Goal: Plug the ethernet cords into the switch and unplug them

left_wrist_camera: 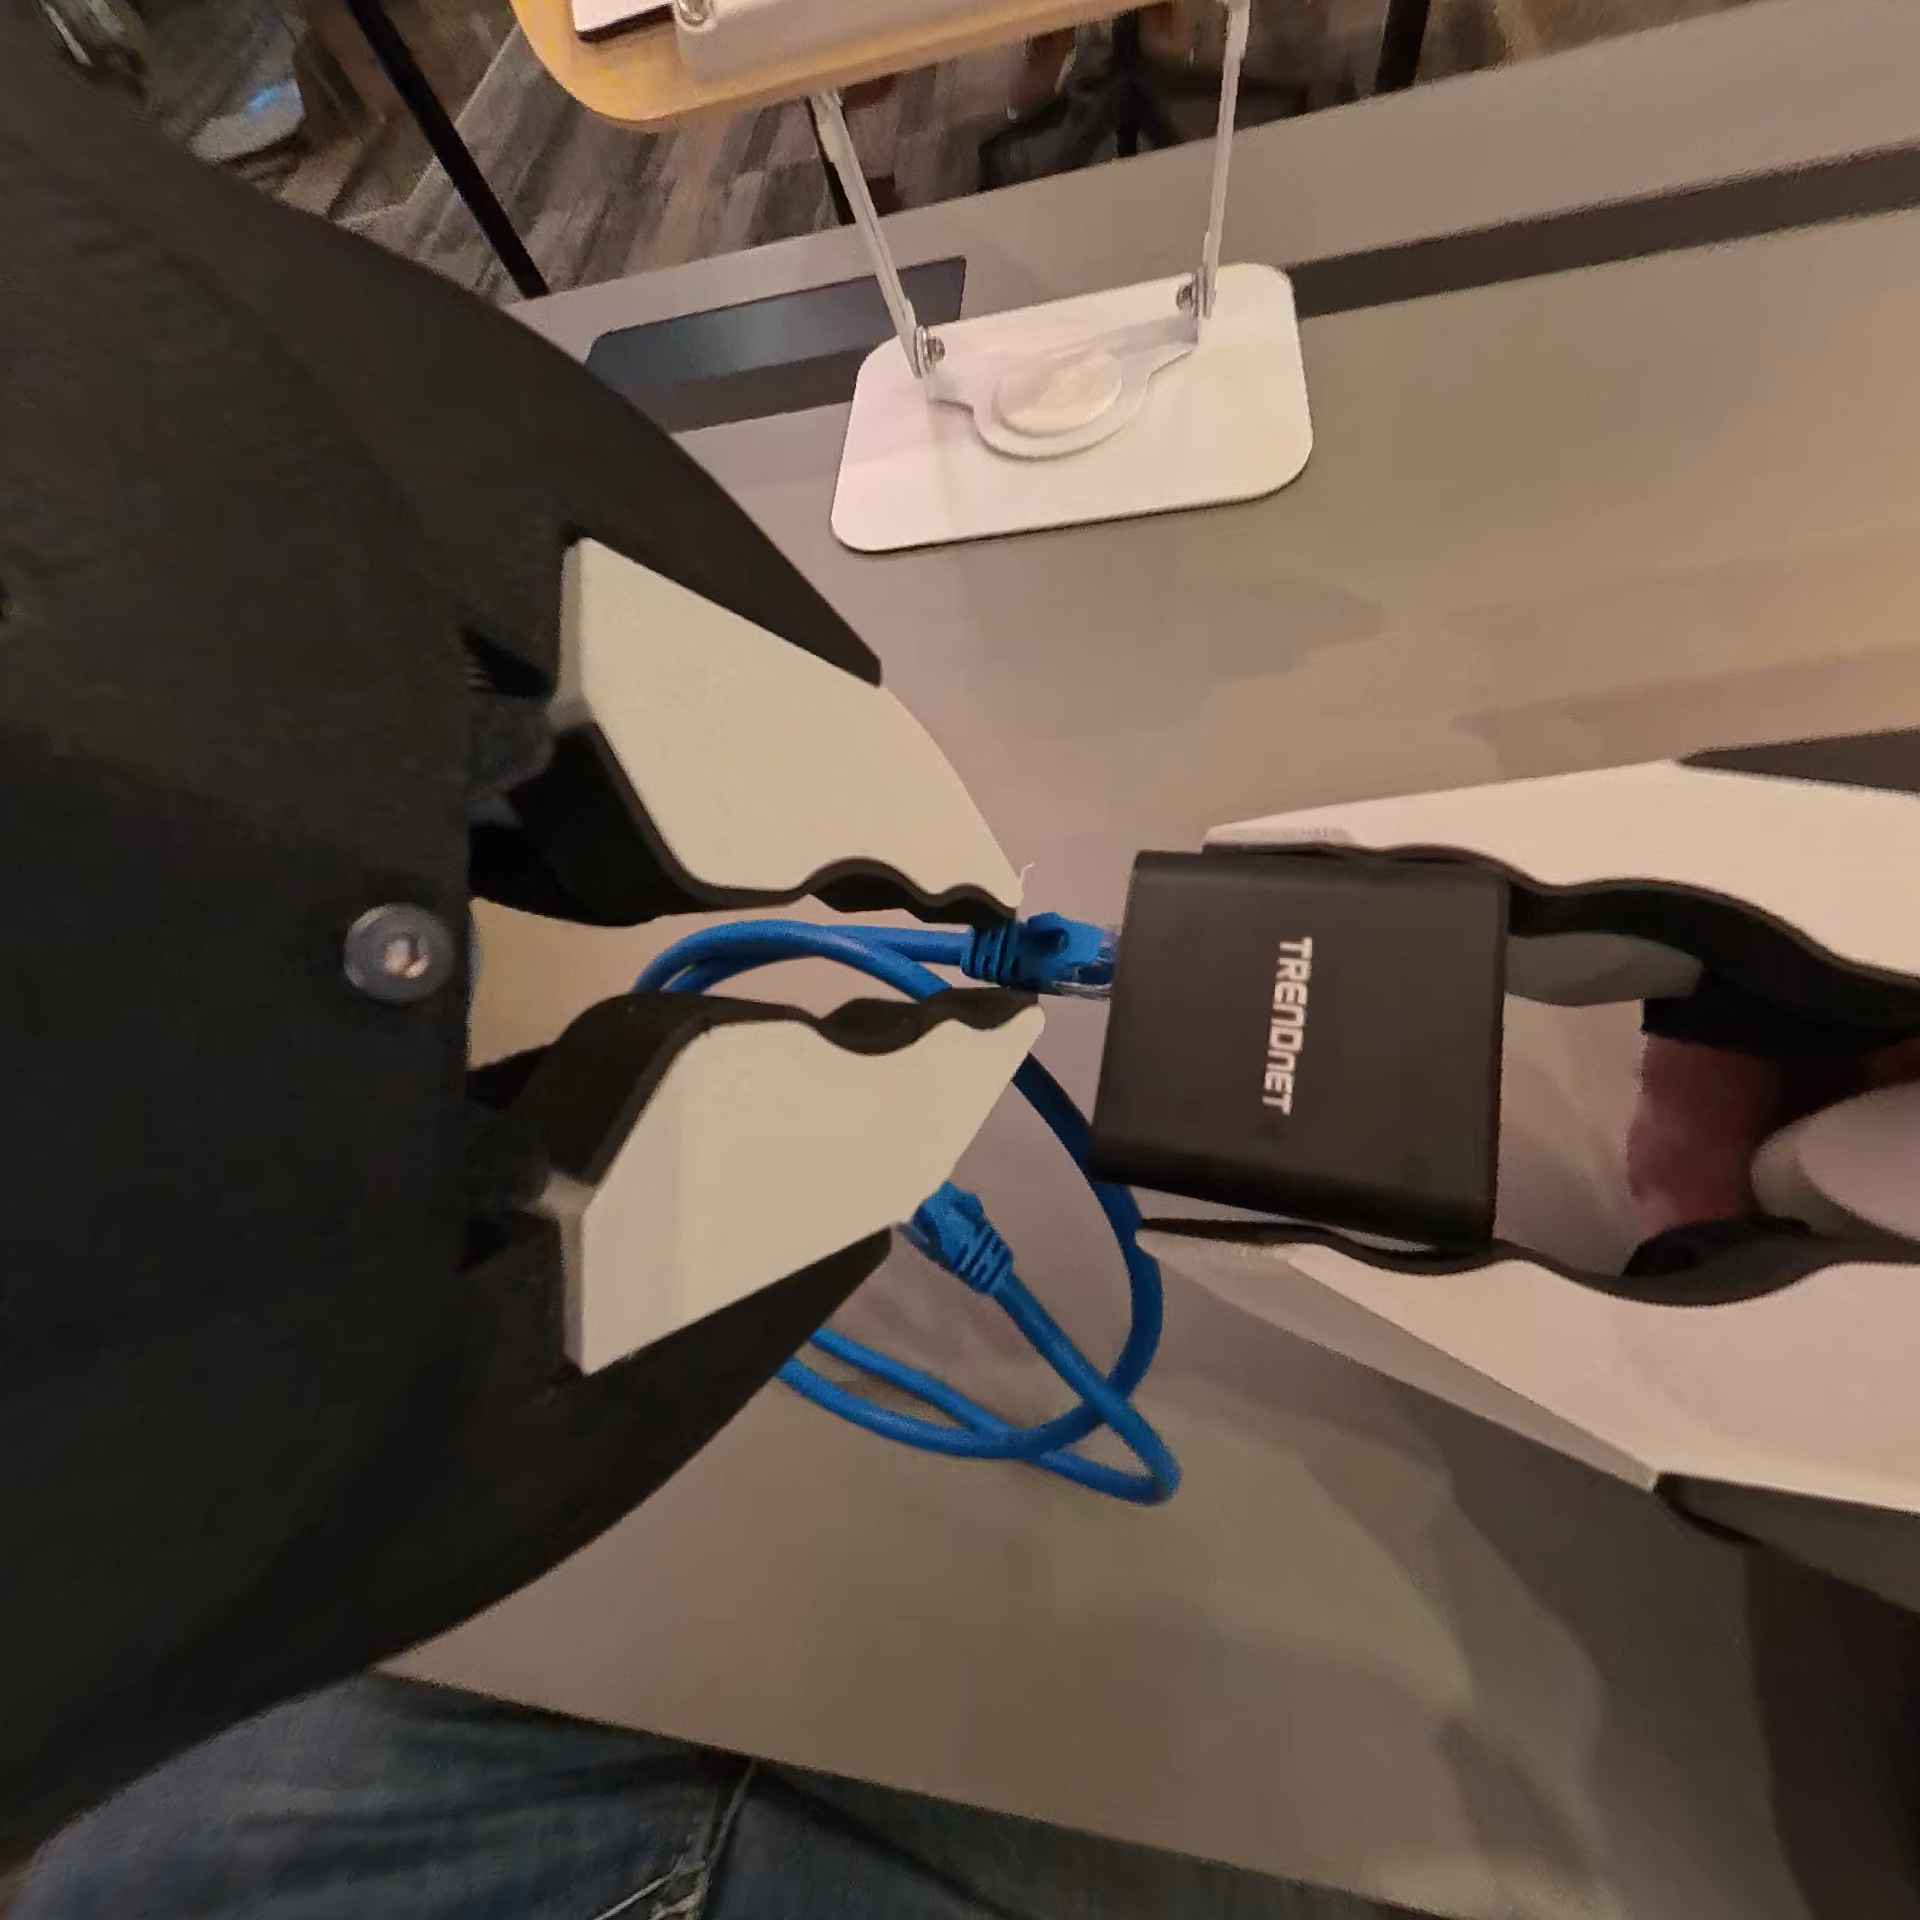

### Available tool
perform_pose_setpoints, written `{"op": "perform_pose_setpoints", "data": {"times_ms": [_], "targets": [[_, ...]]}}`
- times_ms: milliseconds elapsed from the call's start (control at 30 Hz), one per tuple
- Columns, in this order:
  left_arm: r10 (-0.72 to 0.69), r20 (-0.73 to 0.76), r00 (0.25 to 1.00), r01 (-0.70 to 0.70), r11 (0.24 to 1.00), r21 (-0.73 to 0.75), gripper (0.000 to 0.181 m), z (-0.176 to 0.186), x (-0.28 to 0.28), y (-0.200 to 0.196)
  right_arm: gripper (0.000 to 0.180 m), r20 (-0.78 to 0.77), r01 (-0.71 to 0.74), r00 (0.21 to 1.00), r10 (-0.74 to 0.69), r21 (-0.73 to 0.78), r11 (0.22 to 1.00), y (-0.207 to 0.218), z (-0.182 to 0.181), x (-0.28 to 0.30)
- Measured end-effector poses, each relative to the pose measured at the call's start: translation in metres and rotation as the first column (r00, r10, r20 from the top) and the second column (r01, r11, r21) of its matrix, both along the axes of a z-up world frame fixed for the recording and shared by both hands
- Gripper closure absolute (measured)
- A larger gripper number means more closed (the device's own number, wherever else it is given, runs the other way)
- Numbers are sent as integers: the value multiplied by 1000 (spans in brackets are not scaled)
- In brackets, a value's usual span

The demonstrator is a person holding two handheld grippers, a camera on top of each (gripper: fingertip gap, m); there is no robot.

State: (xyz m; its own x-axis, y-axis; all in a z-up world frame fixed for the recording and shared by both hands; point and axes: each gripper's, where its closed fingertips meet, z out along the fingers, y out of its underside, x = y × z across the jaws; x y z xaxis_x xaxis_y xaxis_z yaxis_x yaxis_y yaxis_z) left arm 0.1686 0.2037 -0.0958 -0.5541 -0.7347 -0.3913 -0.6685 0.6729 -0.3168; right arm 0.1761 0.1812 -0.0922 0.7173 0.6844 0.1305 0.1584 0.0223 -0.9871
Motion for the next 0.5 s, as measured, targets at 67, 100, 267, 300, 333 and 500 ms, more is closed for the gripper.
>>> {"op": "perform_pose_setpoints", "data": {"times_ms": [67, 100, 267, 300, 333, 500], "targets": [[38, 59, 998, -34, 998, -58, 169, 6, -1, 2, 117, -62, -6, 998, 7, 16, 1000, 0, 6, 2], [72, 88, 993, -66, 996, -67, 166, 11, -4, 7, 117, -78, -5, 997, 7, 17, 1000, -1, 7, 3], [268, 268, 925, -228, 959, -170, 157, 48, -48, 44, 118, -120, -9, 993, 10, 6, 1000, -4, 3, 10], [314, 291, 904, -266, 944, -194, 158, 54, -63, 56, 117, -133, -5, 991, 6, 7, 1000, -5, 4, 13], [365, 307, 879, -313, 927, -207, 157, 60, -81, 69, 118, -146, -3, 989, 4, 10, 1000, -6, 5, 15], [574, 333, 748, -574, 811, -110, 143, 67, -184, 151, 118, -170, 2, 985, 1, 16, 1000, -6, 5, 19]]}}
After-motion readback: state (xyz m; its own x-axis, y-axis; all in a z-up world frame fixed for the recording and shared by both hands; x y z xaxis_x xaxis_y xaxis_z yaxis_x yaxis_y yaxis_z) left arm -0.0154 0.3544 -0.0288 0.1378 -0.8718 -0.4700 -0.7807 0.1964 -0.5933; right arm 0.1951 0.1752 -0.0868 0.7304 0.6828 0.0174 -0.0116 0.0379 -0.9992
